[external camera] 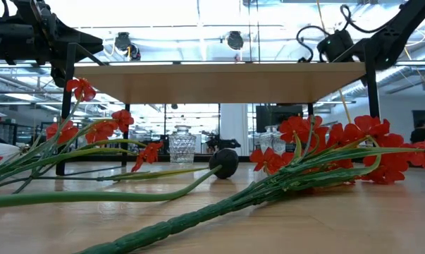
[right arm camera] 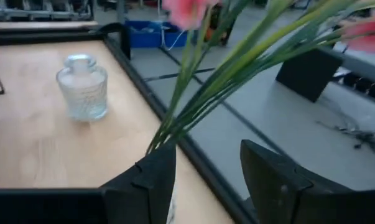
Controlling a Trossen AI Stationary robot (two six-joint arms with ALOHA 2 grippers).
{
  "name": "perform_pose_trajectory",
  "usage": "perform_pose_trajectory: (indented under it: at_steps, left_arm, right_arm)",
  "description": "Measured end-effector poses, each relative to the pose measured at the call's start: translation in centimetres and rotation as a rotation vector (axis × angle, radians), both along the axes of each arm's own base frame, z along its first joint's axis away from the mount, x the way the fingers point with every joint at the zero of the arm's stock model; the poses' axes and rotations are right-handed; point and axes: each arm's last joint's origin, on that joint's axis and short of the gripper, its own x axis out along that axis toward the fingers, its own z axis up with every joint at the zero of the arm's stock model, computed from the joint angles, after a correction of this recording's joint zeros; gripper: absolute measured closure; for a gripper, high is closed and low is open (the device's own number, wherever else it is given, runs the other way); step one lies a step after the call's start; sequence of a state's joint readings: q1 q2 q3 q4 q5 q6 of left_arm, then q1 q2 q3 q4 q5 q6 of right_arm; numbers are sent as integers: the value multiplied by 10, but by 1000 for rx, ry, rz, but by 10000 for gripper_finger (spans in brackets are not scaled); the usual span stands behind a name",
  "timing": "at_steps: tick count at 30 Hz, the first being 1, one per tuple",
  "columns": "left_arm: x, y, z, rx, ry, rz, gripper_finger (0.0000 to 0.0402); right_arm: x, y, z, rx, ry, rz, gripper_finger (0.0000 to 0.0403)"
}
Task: Pick and place flowers into a vace then onto a shelf
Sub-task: Put the pink tulip into the right transparent flower vase
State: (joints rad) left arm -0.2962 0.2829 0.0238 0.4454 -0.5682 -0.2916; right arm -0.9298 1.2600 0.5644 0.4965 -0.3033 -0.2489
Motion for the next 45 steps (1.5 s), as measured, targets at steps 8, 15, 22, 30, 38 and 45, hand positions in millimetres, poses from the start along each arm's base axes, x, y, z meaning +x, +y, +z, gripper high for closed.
perform_pose_trajectory:
  at_steps: [8, 15, 22, 30, 38, 45]
  left_arm:
    - [0, 0, 0, 0, 0, 1, 344]
    - [0, 0, 0, 0, 0, 0, 344]
    - [0, 0, 0, 0, 1, 0, 344]
    - [0, 0, 0, 0, 0, 0, 344]
    - [0, 0, 0, 0, 1, 0, 344]
    - [0, 0, 0, 0, 0, 0, 344]
  right_arm:
    - [-17, 17, 36, 21, -164, -158, 229]
    - [-40, 47, 83, 407, -792, -216, 230]
    - [-52, 65, 103, 603, -1050, -103, 240]
    - [-37, 94, 107, 811, -1008, 128, 241]
    - [-8, 134, 96, 940, -836, 51, 241]
    - [5, 168, 96, 1048, -638, 24, 241]
